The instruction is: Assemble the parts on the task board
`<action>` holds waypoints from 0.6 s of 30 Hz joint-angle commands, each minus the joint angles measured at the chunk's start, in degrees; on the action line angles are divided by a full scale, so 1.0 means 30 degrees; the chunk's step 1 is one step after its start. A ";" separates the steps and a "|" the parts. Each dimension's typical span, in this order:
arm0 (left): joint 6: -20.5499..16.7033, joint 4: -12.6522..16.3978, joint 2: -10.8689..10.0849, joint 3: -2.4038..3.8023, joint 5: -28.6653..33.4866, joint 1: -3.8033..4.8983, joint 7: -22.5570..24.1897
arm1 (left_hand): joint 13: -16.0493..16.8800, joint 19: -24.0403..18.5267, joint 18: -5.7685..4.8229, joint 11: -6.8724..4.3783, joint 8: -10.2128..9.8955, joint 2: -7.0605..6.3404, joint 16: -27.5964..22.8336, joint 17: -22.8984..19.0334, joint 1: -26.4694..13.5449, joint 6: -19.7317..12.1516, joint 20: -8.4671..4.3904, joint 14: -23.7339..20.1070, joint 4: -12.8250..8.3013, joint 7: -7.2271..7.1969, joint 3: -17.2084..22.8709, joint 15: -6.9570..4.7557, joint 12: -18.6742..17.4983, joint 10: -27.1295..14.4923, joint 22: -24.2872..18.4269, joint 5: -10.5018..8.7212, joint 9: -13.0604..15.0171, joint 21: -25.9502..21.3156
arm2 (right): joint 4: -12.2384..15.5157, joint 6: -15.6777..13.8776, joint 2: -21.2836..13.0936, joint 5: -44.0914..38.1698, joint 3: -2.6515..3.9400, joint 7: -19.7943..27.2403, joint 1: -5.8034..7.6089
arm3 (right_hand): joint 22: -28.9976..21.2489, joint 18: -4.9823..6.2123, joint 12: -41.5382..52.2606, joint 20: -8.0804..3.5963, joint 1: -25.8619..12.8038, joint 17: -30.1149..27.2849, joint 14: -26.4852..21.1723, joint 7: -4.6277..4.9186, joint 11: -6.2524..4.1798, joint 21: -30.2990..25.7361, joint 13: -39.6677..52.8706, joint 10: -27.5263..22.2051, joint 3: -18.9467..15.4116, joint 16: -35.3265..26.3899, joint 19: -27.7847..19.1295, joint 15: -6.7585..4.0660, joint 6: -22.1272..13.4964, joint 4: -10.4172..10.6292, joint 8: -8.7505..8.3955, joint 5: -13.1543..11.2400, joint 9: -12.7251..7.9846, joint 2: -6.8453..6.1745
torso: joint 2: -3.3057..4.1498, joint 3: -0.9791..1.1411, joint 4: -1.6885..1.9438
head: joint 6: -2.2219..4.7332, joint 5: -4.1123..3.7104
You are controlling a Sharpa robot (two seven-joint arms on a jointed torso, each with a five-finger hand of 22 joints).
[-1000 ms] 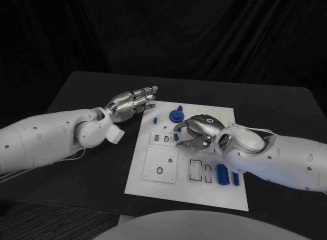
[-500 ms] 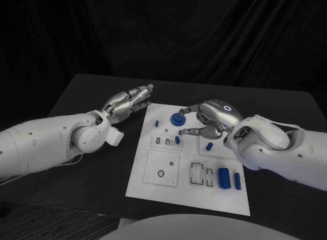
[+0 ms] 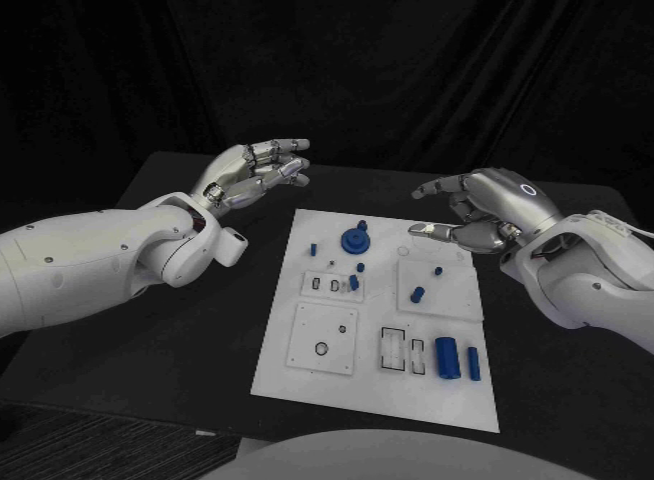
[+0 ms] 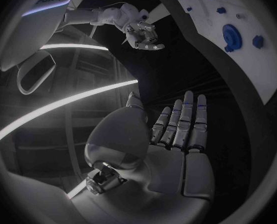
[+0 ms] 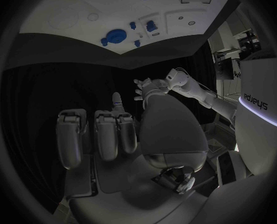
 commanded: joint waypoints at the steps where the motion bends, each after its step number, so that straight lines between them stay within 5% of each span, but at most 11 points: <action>1: -0.1845 0.0169 0.0090 0.0022 -0.2603 0.0229 0.0139 | 0.1471 0.1392 0.0161 -0.0408 0.0455 0.0135 0.5377 0.3678 0.1418 0.2218 -0.0483 0.1158 0.0038 0.0701 0.0250 -0.0454 0.2540 0.2416 0.1427 0.1344 0.0218 0.2440 | 0.0001 0.0249 -0.0337 0.0652 -0.0014 0.0202 0.0047 | 0.5030 -0.0304 0.0050 0.0069 -0.0192 0.5031 0.2020 0.0016 0.0054 0.0047 0.5022 0.1979 0.0110 0.0050 0.2022 0.0039 0.0238 0.0052 0.0122 -0.0016 -0.0038 0.0386 | -0.0093 0.0103 -0.0176 | 0.0077 0.0072; 2: -0.1903 0.0198 0.0120 0.0022 -0.2797 0.0295 -0.0234 | 0.3185 0.1349 0.0094 -0.0773 0.0835 0.0194 0.9149 0.6316 0.1671 0.3752 -0.0700 0.0491 0.0012 0.0953 0.0218 -0.0783 0.4775 0.2955 0.2513 0.1333 0.0384 0.4026 | -0.0014 0.0339 -0.0474 0.0689 -0.0019 0.0203 0.0045 | 0.5030 -0.0304 0.0050 0.0072 -0.0202 0.5031 0.2020 0.0019 0.0057 0.0047 0.5022 0.1979 0.0114 0.0050 0.2022 0.0042 0.0246 0.0050 0.0123 -0.0010 -0.0041 0.0418 | -0.0098 0.0108 -0.0190 | 0.0078 0.0054; 4: -0.1933 0.0233 0.0182 0.0022 -0.3366 0.0404 -0.0957 | 0.6506 0.1417 0.0039 -0.1361 0.1128 0.0201 1.4478 1.0541 0.1965 0.4471 -0.1092 0.1521 0.0088 0.1059 0.0184 -0.1210 0.8586 0.3045 0.4275 0.1342 0.0612 0.6581 | -0.0065 0.0551 -0.0690 0.0736 -0.0025 0.0159 0.0025 | 0.5030 -0.0304 0.0050 0.0083 -0.0229 0.5031 0.2020 0.0023 0.0065 0.0047 0.5022 0.1979 0.0130 0.0050 0.2022 0.0053 0.0283 0.0041 0.0130 0.0009 -0.0054 0.0543 | -0.0125 0.0133 -0.0238 | 0.0056 0.0035; 5: -0.1950 0.0244 0.0209 0.0022 -0.3729 0.0448 -0.1286 | 0.9919 0.0744 -0.0072 -0.1511 0.1135 0.0199 1.7680 1.3551 0.1868 0.4453 -0.1414 0.2926 -0.0050 0.1107 -0.0003 -0.1216 1.0898 0.2880 0.5895 0.1318 0.0678 0.8678 | -0.0100 0.0654 -0.0774 0.0751 -0.0027 0.0131 0.0007 | 0.5030 -0.0304 0.0050 0.0096 -0.0284 0.5031 0.2020 0.0029 0.0073 0.0047 0.5022 0.1979 0.0158 0.0050 0.2022 0.0063 0.0352 0.0041 0.0150 0.0036 -0.0068 0.0745 | -0.0120 0.0113 -0.0216 | 0.0078 -0.0018; 6: -0.1941 0.0266 0.0239 0.0023 -0.4277 0.0500 -0.1747 | 1.7445 0.1103 -0.0146 -0.1642 0.1699 0.0348 2.0490 1.7287 0.1658 0.5241 -0.1561 0.7128 0.0020 0.1393 -0.0073 -0.1466 1.4488 0.9498 0.7276 0.0872 0.0935 1.0564 | -0.0150 0.0791 -0.0866 0.0766 -0.0029 0.0091 -0.0027 | 0.5030 -0.0304 0.0050 0.0108 -0.0355 0.5031 0.2020 0.0050 0.0087 0.0047 0.5022 0.1979 0.0173 0.0050 0.2022 0.0074 0.0412 0.0041 0.0164 0.0065 -0.0082 0.0931 | -0.0133 0.0121 -0.0239 | 0.0064 -0.0032; 7: -0.1926 0.0285 0.0254 0.0023 -0.4637 0.0531 -0.2035 | 2.0733 0.1517 -0.0131 -0.1746 0.1937 0.0410 2.1478 1.9325 0.1534 0.5527 -0.1678 0.9485 0.0046 0.1381 -0.0141 -0.1603 1.5765 1.2723 0.8026 0.0737 0.1049 1.1615 | -0.0183 0.0881 -0.0917 0.0773 -0.0030 0.0070 -0.0053 | 0.5030 -0.0304 0.0050 0.0113 -0.0387 0.5031 0.2020 0.0060 0.0093 0.0047 0.5022 0.1979 0.0170 0.0050 0.2022 0.0080 0.0440 0.0041 0.0172 0.0081 -0.0086 0.0988 | -0.0131 0.0117 -0.0235 | 0.0034 -0.0063; 8: -0.1914 0.0315 0.0276 0.0023 -0.5135 0.0571 -0.2425 | 2.3159 0.3087 -0.0494 -0.1824 0.2156 0.0462 2.2146 2.1112 0.1499 0.5601 -0.1896 1.1440 0.0029 0.1335 -0.0238 -0.1664 1.6508 1.4971 1.0950 0.0664 0.1186 1.4061 | -0.0231 0.1005 -0.0979 0.0782 -0.0031 0.0043 -0.0094 | 0.5030 -0.0304 0.0050 0.0122 -0.0434 0.5031 0.2020 0.0075 0.0106 0.0047 0.5022 0.1979 0.0165 0.0050 0.2022 0.0090 0.0509 0.0035 0.0196 0.0109 -0.0091 0.1084 | -0.0128 0.0109 -0.0228 | 0.0004 -0.0099; 9: -0.1896 0.0359 0.0305 0.0023 -0.5773 0.0621 -0.2908 | 2.6414 0.7027 -0.1100 -0.2049 0.2480 0.0520 2.2449 2.3463 0.1123 0.5795 -0.2112 1.4071 0.0030 0.1197 -0.0462 -0.1900 1.7413 1.8468 1.5584 0.0304 0.1449 1.7217 | -0.0293 0.1147 -0.1047 0.0791 -0.0032 0.0009 -0.0156 | 0.5030 -0.0304 0.0050 0.0131 -0.0468 0.5031 0.2020 0.0085 0.0115 0.0047 0.5022 0.1979 0.0162 0.0050 0.2022 0.0099 0.0584 0.0028 0.0222 0.0136 -0.0095 0.1175 | -0.0141 0.0123 -0.0266 | -0.0015 -0.0078; 10: -0.1843 0.0418 0.0334 0.0023 -0.6422 0.0672 -0.3400 | 2.8065 1.0036 -0.1552 -0.2245 0.2879 0.0666 2.2440 2.4068 0.0672 0.6073 -0.2275 1.4695 -0.0024 0.1012 -0.0649 -0.2047 1.7788 2.0201 1.8755 0.0102 0.1742 1.9080 | -0.0352 0.1275 -0.1105 0.0798 -0.0033 -0.0026 -0.0227 | 0.5030 -0.0304 0.0050 0.0145 -0.0516 0.5031 0.2020 0.0100 0.0129 0.0047 0.5022 0.1979 0.0164 0.0050 0.2022 0.0111 0.0675 0.0027 0.0249 0.0187 -0.0105 0.1315 | -0.0159 0.0133 -0.0289 | -0.0027 -0.0053; 13: -0.1330 0.0692 0.0388 0.0024 -0.8031 0.0833 -0.4981 | 2.8065 1.7350 -0.2905 -0.2592 0.4067 0.0784 2.2440 2.4068 -0.0159 0.7311 -0.2424 1.4695 -0.0111 0.0547 -0.1090 -0.2439 1.7788 2.0201 2.5307 -0.0352 0.2659 2.2041 | -0.0484 0.1554 -0.1229 0.0810 -0.0034 -0.0086 -0.0432 | 0.5030 -0.0304 0.0050 0.0162 -0.0531 0.5031 0.2020 0.0120 0.0147 0.0047 0.5022 0.1979 0.0174 0.0050 0.2022 0.0127 0.0758 -0.0001 0.0258 0.0377 -0.0134 0.1493 | -0.0205 0.0180 -0.0381 | -0.0073 0.0057; 18: 0.1087 0.1446 0.0586 0.0025 -0.9534 0.1396 -0.9621 | 2.8065 1.8960 -0.3249 -0.3122 0.5842 0.0964 2.2440 2.4068 -0.1511 0.7854 -0.2856 1.4695 0.0033 0.0015 -0.1725 -0.3004 1.7788 2.0201 2.6647 -0.1200 0.4771 2.2508 | -0.0677 0.1640 -0.1311 0.0819 -0.0035 -0.0116 -0.0781 | 0.5030 -0.0304 0.0050 0.0174 -0.0514 0.5031 0.2020 0.0129 0.0156 0.0047 0.5022 0.1979 0.0177 0.0050 0.2022 0.0139 0.0841 -0.0023 0.0270 0.0571 -0.0159 0.1609 | -0.0234 0.0303 -0.0538 | -0.0026 0.0283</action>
